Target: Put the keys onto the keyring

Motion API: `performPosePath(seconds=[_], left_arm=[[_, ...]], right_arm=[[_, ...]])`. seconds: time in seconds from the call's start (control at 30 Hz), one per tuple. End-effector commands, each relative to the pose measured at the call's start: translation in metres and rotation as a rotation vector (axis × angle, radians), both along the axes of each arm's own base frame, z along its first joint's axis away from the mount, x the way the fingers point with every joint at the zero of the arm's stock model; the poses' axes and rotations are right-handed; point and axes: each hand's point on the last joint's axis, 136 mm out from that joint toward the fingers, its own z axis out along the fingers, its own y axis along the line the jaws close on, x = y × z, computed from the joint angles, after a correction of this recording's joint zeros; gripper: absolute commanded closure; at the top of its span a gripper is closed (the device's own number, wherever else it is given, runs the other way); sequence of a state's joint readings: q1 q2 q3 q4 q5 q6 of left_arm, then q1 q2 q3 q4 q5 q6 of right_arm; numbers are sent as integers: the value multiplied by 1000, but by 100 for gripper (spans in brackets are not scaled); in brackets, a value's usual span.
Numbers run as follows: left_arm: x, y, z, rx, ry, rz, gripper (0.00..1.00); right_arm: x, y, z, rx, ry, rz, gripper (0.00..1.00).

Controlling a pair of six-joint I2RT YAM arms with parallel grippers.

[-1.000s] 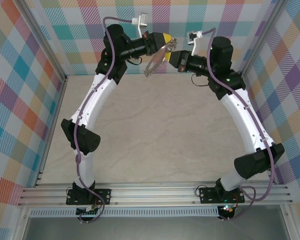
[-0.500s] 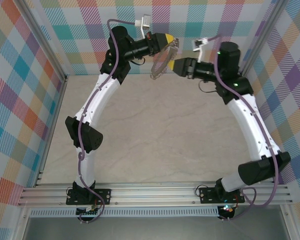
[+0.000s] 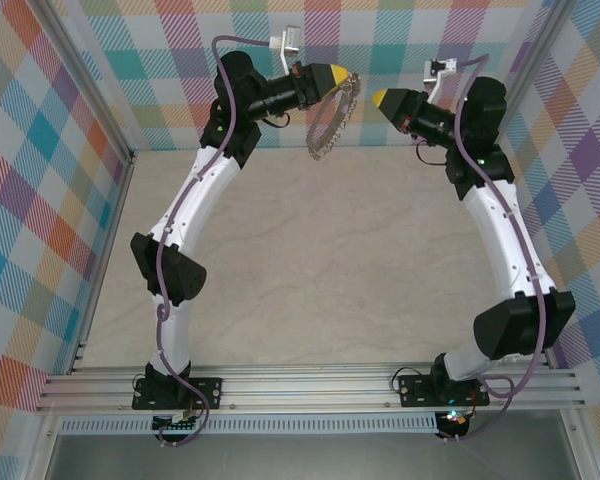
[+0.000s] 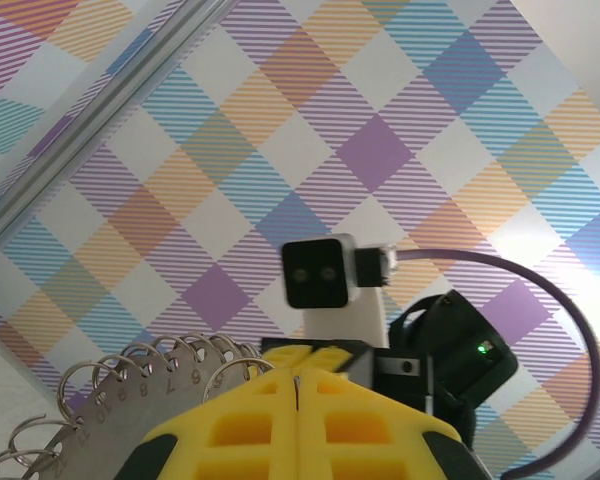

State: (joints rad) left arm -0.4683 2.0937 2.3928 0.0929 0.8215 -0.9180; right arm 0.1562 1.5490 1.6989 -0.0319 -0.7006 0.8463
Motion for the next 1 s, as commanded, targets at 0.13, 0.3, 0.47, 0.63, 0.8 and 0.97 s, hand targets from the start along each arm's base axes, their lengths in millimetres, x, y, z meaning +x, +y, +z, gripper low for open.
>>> performPosePath(seconds=[0.13, 0.3, 0.47, 0.63, 0.8, 0.97], left_arm=[[-23, 5, 37, -61, -104, -26, 100], [-20, 4, 33, -51, -97, -13, 100], [-17, 2, 29, -46, -92, -7, 100], [-17, 3, 30, -48, -97, -8, 100], [-21, 4, 34, -52, -115, -14, 100], [-25, 4, 37, -56, -132, -26, 100]], right_arm=[[-10, 31, 34, 48, -86, 80, 92], [-24, 56, 41, 32, -108, 142, 92], [-43, 67, 32, -23, -113, 204, 92], [-38, 40, 11, -30, -65, 132, 91], [-32, 3, 12, 15, -60, 47, 87], [-26, -8, 28, 48, -81, 12, 83]])
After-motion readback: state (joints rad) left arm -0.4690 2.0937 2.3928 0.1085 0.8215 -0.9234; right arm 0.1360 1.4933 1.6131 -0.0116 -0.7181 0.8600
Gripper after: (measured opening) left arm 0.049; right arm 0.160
